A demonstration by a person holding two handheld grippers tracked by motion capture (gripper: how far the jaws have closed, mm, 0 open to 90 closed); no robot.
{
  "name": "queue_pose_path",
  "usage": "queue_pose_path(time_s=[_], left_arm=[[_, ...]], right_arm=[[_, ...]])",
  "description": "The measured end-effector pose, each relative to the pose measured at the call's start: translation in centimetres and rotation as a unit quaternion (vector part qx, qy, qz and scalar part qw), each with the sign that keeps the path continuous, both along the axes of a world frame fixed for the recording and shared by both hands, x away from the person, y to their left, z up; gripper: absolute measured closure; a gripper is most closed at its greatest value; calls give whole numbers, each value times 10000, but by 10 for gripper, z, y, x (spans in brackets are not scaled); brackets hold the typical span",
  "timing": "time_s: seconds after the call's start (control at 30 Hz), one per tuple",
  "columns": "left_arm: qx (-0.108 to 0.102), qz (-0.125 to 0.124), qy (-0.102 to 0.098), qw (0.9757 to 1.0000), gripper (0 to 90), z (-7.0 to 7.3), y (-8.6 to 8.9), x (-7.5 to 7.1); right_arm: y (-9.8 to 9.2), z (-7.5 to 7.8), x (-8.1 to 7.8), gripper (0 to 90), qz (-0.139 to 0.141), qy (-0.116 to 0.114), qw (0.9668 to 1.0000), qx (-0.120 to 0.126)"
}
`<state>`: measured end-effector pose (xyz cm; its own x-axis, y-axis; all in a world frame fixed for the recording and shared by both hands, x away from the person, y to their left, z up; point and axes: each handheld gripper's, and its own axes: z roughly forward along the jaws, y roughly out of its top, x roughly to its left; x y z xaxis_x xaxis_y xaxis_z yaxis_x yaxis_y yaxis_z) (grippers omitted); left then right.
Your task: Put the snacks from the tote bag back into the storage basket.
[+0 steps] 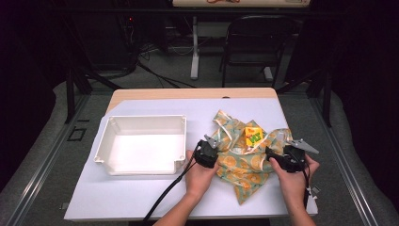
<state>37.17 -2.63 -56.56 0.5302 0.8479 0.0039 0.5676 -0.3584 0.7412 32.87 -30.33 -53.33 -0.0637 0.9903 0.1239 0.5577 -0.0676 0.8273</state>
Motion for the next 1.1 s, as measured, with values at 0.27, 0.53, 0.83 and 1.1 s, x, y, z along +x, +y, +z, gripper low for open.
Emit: queue_pose_path(time_s=[0.27, 0.53, 0.83, 1.1], left_arm=[[10, -7, -10, 10000, 900, 0, 0, 0], [-16, -42, -13, 10000, 900, 0, -1, 0], [45, -112, -49, 9999, 900, 0, -2, -1], [22, -105, -33, 9999, 900, 0, -2, -1]], right_arm=[[11, -11, 8, 597, 984, 203, 9938, 484], [2, -4, -4, 895, 736, 433, 9960, 243], [-14, -22, -8, 833, 173, 1100, 9932, 326], [-18, -10, -13, 459, 81, 445, 9979, 459]])
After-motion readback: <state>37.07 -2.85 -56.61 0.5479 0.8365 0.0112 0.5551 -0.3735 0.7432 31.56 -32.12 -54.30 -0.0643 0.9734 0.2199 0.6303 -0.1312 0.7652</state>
